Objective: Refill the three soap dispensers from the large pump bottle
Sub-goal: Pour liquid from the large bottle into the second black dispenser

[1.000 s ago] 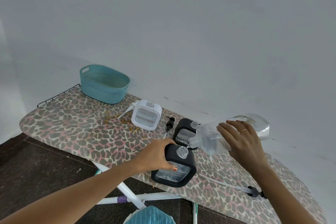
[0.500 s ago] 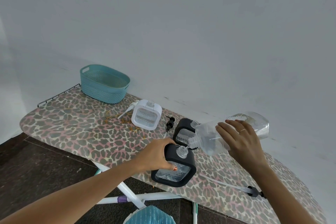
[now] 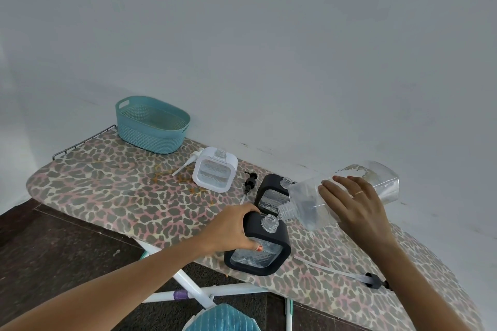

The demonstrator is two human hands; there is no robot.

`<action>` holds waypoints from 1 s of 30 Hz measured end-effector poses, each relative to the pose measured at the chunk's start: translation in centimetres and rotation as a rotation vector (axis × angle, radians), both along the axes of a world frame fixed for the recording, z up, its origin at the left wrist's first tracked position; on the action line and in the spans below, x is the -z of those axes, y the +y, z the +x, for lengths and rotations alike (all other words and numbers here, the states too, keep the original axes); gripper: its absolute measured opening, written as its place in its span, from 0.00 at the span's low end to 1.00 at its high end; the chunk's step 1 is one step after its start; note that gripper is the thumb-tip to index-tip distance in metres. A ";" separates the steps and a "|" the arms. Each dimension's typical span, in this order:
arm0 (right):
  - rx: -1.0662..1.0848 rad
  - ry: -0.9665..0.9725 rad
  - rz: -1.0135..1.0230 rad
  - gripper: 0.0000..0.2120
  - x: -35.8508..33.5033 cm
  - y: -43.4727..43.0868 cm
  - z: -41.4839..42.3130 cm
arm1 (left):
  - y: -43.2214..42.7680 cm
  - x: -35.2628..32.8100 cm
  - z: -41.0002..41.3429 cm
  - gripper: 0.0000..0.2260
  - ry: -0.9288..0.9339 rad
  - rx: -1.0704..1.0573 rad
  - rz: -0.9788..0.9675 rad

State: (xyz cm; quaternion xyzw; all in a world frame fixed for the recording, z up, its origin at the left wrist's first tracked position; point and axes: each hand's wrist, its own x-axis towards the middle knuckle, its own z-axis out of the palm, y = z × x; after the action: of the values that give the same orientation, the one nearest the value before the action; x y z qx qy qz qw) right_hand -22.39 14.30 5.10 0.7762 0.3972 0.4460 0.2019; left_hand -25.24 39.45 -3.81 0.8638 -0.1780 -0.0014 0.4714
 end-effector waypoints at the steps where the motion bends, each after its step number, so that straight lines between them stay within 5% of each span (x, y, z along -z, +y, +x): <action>1: 0.002 -0.001 0.003 0.22 0.0 0.0 0.0 | 0.0 0.0 0.0 0.26 0.003 -0.002 0.004; 19: 0.261 0.325 0.252 0.39 2.5 -2.1 -1.8 | -1.6 -0.6 0.3 0.27 0.027 0.014 -0.007; 30: 0.434 0.615 0.842 0.36 5.2 -6.0 -3.1 | -6.1 -1.2 2.3 0.30 0.045 0.059 0.017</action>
State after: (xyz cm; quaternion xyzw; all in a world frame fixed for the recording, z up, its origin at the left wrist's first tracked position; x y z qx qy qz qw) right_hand -25.52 8.29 -0.15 0.9479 0.0570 0.2674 -0.1632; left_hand -22.96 33.38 -2.60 0.8619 -0.1929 -0.0365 0.4675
